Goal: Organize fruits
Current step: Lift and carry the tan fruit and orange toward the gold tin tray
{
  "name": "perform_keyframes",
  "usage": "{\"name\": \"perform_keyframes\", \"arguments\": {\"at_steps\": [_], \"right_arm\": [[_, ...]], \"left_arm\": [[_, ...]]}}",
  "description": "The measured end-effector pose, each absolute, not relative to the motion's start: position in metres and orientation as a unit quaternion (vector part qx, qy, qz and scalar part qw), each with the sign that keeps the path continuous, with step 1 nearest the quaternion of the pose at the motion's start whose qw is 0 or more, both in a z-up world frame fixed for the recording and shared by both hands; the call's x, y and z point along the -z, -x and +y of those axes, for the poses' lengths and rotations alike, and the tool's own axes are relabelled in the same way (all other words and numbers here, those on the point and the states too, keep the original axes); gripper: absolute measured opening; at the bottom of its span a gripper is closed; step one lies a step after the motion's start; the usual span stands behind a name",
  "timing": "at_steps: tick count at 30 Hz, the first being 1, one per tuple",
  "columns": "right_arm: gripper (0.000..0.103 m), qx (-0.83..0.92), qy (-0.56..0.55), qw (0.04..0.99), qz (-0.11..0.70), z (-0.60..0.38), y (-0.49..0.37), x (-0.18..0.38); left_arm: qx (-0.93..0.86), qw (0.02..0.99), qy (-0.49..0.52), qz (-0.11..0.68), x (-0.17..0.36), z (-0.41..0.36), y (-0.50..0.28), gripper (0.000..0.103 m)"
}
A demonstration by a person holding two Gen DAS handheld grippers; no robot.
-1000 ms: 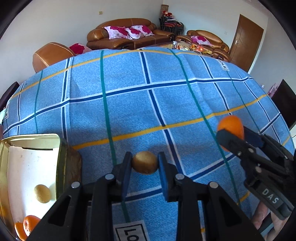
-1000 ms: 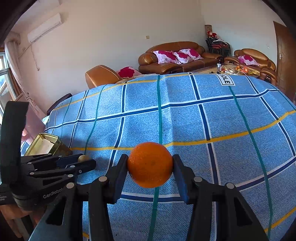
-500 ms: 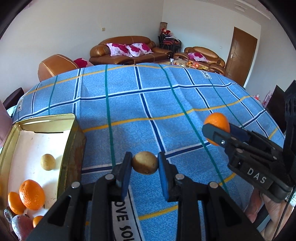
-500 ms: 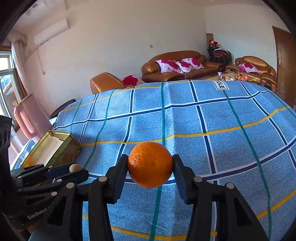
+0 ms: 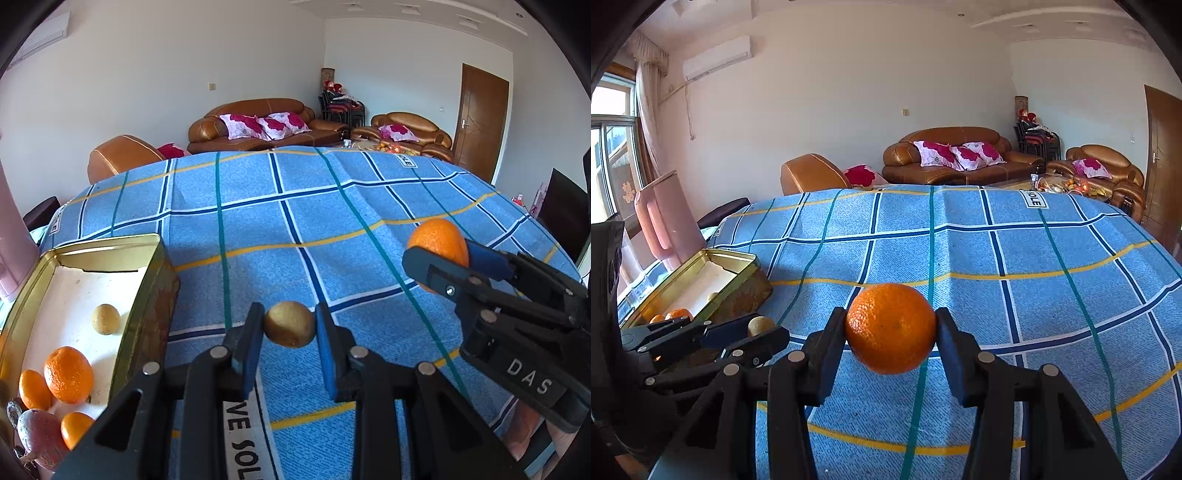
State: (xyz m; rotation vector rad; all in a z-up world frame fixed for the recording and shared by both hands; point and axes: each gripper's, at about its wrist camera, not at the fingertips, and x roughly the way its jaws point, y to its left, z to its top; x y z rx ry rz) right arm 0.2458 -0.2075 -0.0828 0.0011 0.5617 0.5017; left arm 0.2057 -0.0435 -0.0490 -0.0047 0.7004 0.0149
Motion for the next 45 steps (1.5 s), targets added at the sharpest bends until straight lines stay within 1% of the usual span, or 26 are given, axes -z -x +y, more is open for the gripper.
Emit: {"name": "perform_keyframes", "arguments": {"at_steps": [23, 45], "right_arm": [[0.050, -0.247, 0.035, 0.946, 0.209, -0.201, -0.210, 0.073], [0.050, -0.240, 0.036, 0.956, 0.165, -0.203, -0.184, 0.066]], "left_arm": [[0.001, 0.959, -0.004, 0.284, 0.039, -0.045, -0.171, 0.029], [0.009, 0.972, -0.012, 0.234, 0.031, -0.043, -0.142, 0.029]]}}
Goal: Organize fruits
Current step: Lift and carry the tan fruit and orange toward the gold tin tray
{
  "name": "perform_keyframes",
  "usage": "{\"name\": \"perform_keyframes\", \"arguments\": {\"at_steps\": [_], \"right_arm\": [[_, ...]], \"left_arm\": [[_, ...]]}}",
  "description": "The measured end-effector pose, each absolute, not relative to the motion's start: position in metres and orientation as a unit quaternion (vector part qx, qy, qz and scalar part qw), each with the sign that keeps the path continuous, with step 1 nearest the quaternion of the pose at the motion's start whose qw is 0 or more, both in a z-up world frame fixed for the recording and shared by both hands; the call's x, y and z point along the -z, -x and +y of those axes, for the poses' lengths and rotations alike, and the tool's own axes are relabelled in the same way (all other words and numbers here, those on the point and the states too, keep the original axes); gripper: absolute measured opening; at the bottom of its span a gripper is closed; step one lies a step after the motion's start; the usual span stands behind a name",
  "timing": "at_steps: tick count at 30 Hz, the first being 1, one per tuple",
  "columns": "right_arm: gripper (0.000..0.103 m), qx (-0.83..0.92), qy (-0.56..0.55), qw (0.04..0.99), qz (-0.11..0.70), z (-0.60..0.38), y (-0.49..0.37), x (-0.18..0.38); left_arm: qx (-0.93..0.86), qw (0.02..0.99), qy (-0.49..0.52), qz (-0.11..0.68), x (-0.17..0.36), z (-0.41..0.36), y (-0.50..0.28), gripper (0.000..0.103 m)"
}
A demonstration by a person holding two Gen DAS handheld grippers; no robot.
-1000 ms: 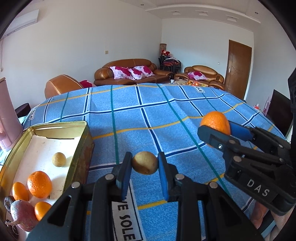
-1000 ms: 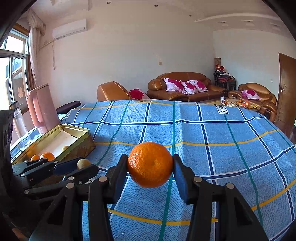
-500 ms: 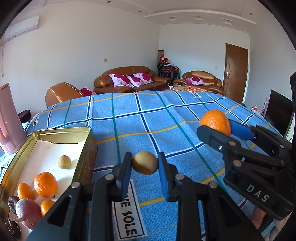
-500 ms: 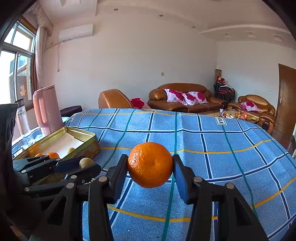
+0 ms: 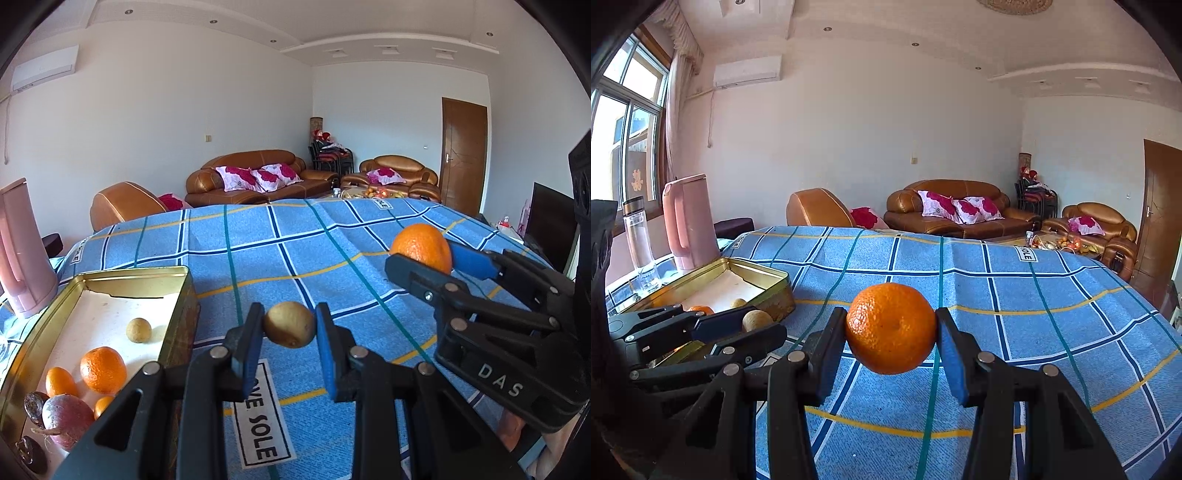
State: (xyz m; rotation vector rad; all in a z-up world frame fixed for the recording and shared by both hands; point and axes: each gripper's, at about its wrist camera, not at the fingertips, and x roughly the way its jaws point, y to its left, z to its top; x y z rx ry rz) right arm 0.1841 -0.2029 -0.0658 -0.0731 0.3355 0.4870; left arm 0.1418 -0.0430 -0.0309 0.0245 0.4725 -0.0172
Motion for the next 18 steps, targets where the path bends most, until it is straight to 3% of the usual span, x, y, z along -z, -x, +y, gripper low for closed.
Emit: {"name": "perform_keyframes", "arguments": {"at_steps": [18], "right_arm": [[0.050, -0.247, 0.043, 0.958, 0.140, -0.195, -0.153, 0.063]], "left_arm": [[-0.001, 0.980, -0.014, 0.196, 0.025, -0.029, -0.112, 0.029]]}}
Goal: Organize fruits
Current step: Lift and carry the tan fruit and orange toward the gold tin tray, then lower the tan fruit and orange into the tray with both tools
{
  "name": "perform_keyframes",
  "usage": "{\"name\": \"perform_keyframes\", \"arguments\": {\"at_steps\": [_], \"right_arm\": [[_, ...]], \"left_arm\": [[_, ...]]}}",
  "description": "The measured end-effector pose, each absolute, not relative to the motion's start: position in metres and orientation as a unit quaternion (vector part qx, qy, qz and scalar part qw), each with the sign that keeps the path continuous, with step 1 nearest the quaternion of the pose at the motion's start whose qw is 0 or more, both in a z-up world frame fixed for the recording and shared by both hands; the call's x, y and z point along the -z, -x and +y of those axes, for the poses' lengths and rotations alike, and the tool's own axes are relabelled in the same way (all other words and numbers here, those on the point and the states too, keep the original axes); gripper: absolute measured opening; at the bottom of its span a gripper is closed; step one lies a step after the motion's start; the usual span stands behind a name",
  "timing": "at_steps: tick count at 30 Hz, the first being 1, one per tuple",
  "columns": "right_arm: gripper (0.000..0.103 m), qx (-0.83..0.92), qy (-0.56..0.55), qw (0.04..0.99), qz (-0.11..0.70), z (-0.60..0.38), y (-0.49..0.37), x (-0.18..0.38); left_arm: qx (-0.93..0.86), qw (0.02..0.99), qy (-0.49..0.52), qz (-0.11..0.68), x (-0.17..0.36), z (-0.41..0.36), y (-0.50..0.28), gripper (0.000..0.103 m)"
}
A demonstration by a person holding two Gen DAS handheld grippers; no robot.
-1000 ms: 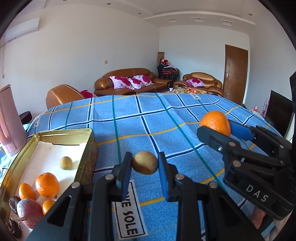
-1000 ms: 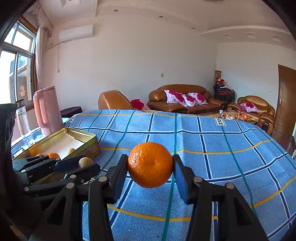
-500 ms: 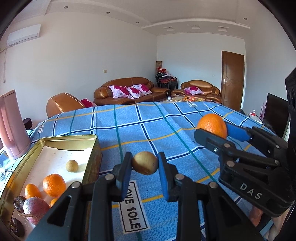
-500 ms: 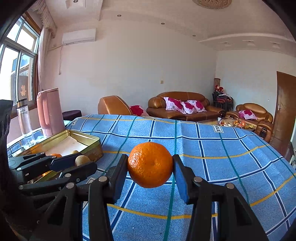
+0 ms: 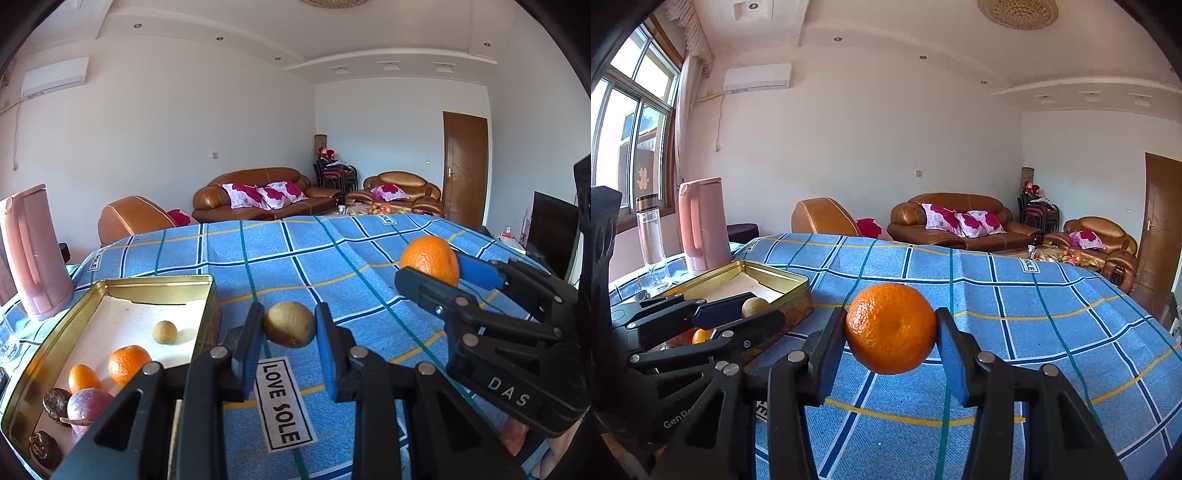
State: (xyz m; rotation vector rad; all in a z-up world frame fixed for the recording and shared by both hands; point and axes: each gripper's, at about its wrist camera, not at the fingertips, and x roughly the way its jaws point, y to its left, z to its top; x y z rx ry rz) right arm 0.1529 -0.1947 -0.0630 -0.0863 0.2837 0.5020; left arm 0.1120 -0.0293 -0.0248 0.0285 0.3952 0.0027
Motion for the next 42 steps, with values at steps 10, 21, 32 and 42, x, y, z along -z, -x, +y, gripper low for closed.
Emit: {"name": "perform_keyframes", "arguments": {"at_steps": [10, 21, 32, 42], "right_arm": [[0.050, -0.263, 0.046, 0.953, 0.141, -0.183, -0.141, 0.063], [0.050, -0.286, 0.060, 0.947, 0.135, -0.164, -0.128, 0.063], [0.050, -0.315, 0.079, 0.936, 0.135, -0.130, -0.116, 0.064], [0.050, -0.345, 0.106, 0.923, 0.133, -0.093, -0.103, 0.066]], "left_arm": [[-0.011, 0.982, -0.010, 0.190, 0.022, -0.011, -0.096, 0.029], [-0.033, 0.983, 0.005, 0.183, 0.021, 0.020, -0.078, 0.029], [-0.066, 0.980, 0.020, 0.185, 0.022, 0.061, -0.064, 0.029], [-0.092, 0.978, 0.024, 0.186, 0.022, 0.088, -0.055, 0.029]]}}
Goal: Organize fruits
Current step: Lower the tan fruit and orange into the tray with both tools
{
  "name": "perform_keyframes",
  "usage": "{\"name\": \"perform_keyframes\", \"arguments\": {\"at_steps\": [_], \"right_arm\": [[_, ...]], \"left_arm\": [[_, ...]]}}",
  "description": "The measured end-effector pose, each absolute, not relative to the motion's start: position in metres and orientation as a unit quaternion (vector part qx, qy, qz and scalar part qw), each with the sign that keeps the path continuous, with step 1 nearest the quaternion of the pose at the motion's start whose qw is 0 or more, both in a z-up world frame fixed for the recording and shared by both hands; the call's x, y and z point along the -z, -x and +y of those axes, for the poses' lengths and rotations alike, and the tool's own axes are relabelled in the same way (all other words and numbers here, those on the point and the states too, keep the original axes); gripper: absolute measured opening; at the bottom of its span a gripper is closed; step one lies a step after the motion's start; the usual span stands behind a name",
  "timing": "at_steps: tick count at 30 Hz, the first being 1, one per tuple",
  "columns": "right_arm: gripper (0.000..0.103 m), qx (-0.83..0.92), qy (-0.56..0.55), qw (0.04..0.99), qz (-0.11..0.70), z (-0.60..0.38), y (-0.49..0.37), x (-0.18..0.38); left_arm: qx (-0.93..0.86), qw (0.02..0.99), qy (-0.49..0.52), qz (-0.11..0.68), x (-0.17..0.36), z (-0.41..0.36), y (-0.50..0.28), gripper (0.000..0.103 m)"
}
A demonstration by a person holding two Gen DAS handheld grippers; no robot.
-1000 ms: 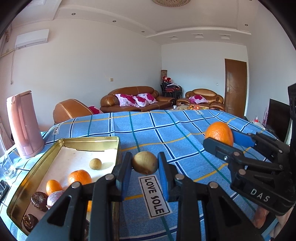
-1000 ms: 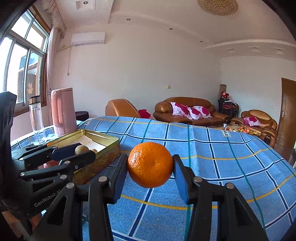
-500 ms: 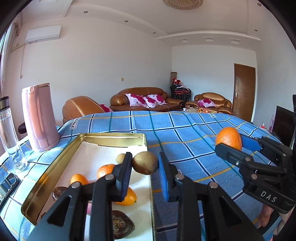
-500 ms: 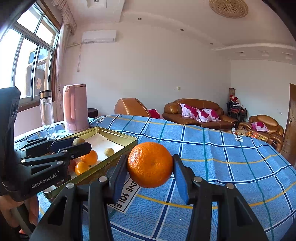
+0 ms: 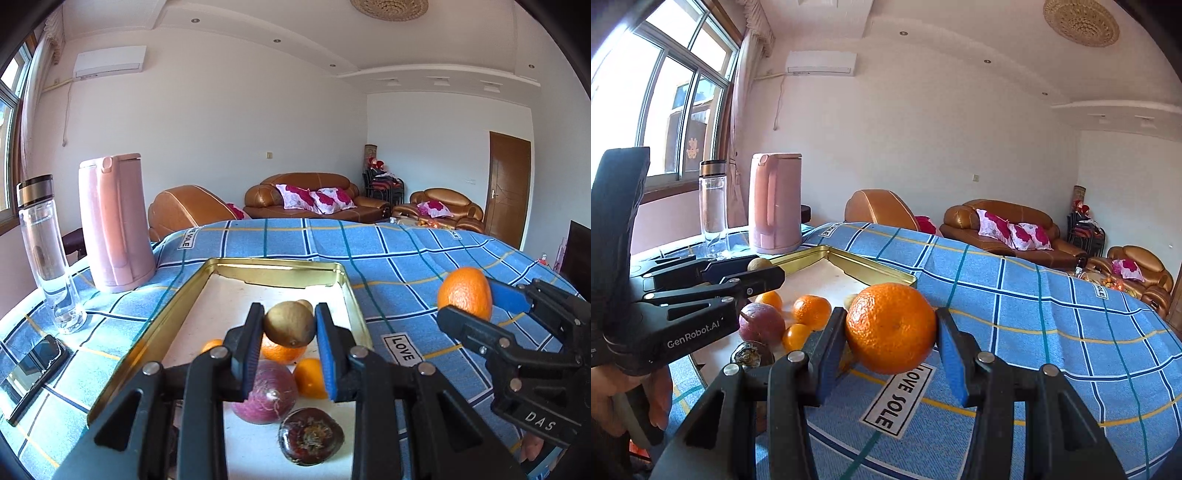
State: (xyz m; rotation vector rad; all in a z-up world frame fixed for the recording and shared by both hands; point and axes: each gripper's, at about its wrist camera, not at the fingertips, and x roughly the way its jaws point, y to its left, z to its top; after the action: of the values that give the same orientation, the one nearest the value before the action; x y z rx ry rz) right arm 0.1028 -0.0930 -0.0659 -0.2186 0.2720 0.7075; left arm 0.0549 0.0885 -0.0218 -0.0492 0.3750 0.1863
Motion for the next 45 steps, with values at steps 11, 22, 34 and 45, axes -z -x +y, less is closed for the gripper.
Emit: {"name": "perform_keyframes", "arguments": {"at_steps": [11, 22, 34, 45], "right_arm": [[0.050, -0.370, 0.127, 0.911, 0.133, -0.060, -0.096, 0.068], [0.050, -0.387, 0.143, 0.902, 0.132, -0.039, -0.089, 0.070], [0.050, -0.403, 0.155, 0.892, 0.131, -0.017, -0.081, 0.071], [0.050, -0.411, 0.170, 0.885, 0.137, -0.002, -0.078, 0.074]], "left_arm": [[-0.115, 0.974, 0.033, 0.193, 0.024, 0.117, -0.047, 0.029], [-0.129, 0.972, 0.034, 0.194, 0.024, 0.135, -0.041, 0.029], [-0.148, 0.968, 0.045, 0.199, 0.025, 0.160, -0.033, 0.029], [-0.156, 0.965, 0.039, 0.209, 0.026, 0.169, -0.028, 0.029]]}}
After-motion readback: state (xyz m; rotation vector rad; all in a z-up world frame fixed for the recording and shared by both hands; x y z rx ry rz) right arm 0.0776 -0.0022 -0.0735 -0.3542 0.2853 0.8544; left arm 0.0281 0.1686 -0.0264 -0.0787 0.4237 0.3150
